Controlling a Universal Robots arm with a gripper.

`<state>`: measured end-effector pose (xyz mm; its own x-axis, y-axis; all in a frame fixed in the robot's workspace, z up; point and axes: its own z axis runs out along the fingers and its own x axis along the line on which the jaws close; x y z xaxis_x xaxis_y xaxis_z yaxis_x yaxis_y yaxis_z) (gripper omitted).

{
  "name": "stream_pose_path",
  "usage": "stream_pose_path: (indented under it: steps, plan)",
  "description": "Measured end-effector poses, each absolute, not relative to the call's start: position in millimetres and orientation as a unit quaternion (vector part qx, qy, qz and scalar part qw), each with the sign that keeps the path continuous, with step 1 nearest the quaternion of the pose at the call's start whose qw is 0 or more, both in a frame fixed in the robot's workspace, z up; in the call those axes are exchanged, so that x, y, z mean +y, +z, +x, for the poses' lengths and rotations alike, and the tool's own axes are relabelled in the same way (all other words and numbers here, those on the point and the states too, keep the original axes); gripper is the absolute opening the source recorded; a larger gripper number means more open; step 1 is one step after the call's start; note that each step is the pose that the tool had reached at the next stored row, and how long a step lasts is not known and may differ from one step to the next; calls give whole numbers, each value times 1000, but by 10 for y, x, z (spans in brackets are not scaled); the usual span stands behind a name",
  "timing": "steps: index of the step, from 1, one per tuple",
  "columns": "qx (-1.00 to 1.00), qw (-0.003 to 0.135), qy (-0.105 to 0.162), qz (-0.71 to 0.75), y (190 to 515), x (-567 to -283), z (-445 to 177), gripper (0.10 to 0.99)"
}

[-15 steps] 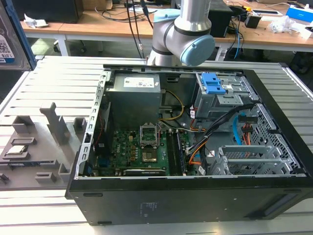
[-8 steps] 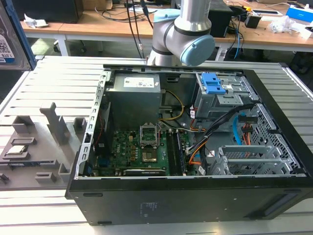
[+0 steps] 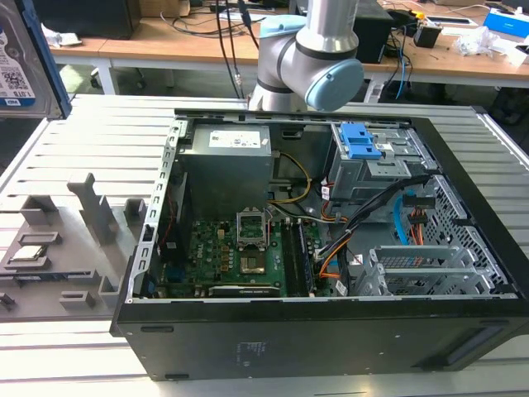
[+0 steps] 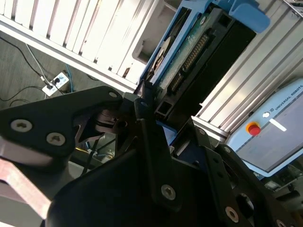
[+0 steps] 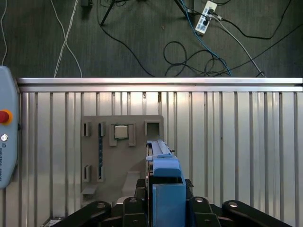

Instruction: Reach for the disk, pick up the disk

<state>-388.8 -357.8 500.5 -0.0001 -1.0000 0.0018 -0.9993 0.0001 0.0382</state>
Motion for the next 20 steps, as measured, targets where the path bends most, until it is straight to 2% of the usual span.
stream_pose_path:
  steps: [20]
  plan:
    - [-707, 14, -13, 707, 5005, -3577, -3136, 369]
